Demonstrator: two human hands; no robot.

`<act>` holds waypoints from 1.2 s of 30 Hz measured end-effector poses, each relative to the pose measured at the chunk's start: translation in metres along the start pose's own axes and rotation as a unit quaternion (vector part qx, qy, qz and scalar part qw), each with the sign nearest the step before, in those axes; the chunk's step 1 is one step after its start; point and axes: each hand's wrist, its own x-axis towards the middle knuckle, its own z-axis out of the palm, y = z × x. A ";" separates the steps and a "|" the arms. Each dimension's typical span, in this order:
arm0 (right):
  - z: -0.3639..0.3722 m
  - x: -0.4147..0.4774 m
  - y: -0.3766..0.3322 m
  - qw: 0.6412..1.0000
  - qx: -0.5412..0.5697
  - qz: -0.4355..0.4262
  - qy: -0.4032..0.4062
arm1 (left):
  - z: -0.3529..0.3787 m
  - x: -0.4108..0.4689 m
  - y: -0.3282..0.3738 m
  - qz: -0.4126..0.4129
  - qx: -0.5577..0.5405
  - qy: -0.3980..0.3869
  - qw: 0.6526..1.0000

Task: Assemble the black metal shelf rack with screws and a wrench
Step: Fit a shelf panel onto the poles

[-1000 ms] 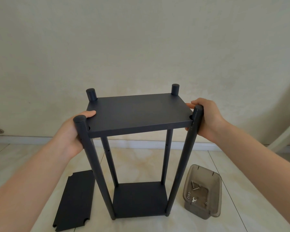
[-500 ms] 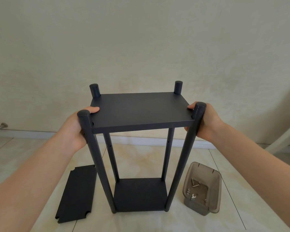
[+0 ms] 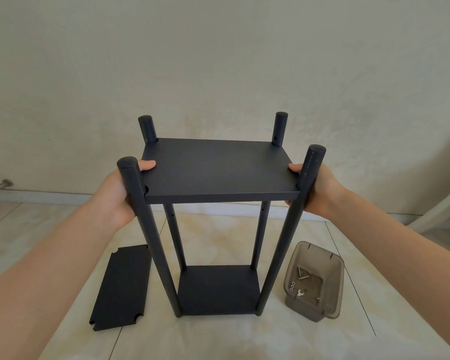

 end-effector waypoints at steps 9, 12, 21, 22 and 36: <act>-0.003 0.003 0.004 1.000 -0.002 0.002 -0.013 | -0.003 0.005 -0.011 -0.021 0.002 0.020 1.000; -0.005 0.004 0.009 1.000 -0.014 0.006 -0.019 | -0.005 0.007 -0.013 -0.022 -0.002 0.014 1.000; -0.010 0.006 0.017 0.999 -0.022 0.024 -0.020 | -0.010 0.012 -0.030 -0.039 0.006 0.021 0.999; -0.011 0.007 0.018 0.999 -0.023 0.025 -0.019 | -0.011 0.012 -0.031 -0.042 0.006 0.019 0.999; -0.017 0.015 0.043 0.996 -0.047 0.076 0.008 | -0.019 0.017 -0.052 -0.076 0.013 0.004 0.997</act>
